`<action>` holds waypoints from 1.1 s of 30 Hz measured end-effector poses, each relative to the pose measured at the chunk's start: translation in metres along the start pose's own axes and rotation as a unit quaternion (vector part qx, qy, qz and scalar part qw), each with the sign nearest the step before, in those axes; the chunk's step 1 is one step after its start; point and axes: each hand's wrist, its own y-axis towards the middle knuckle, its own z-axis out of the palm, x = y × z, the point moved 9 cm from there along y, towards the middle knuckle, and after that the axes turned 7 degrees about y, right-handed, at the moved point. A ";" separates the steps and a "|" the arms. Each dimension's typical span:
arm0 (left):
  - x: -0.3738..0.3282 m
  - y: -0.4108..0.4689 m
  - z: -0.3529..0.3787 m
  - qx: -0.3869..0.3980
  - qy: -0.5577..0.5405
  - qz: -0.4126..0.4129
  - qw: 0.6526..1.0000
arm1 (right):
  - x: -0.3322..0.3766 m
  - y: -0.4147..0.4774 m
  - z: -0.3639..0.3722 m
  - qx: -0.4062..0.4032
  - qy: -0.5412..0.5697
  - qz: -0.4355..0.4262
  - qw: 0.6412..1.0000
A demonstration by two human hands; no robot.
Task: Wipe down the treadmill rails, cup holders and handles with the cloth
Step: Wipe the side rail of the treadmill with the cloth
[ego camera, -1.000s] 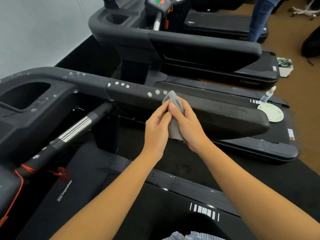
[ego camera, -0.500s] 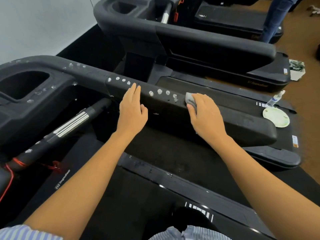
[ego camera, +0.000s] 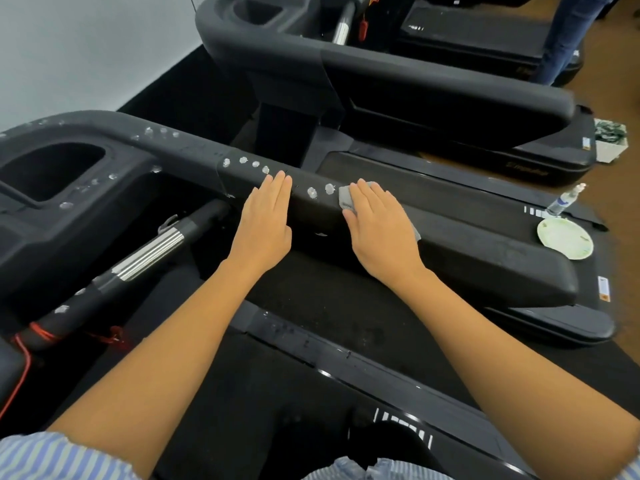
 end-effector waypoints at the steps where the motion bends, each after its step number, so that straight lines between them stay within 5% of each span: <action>1: 0.001 0.000 0.001 0.000 -0.003 0.003 1.000 | -0.001 -0.005 -0.003 -0.001 0.003 -0.005 1.000; 10: 0.005 0.000 0.003 0.000 -0.019 0.023 1.000 | -0.017 0.007 -0.012 -0.058 -0.014 0.107 0.992; 20: 0.008 0.001 0.007 -0.012 -0.035 0.040 0.999 | 0.027 0.007 0.013 -0.011 -0.012 -0.001 1.000; 27: 0.009 0.002 0.008 -0.017 -0.034 0.049 0.998 | 0.010 0.010 0.004 -0.047 -0.002 0.095 0.994; 33: 0.011 0.003 0.008 -0.010 -0.031 0.068 0.997 | 0.038 0.035 0.028 0.023 0.006 0.022 0.999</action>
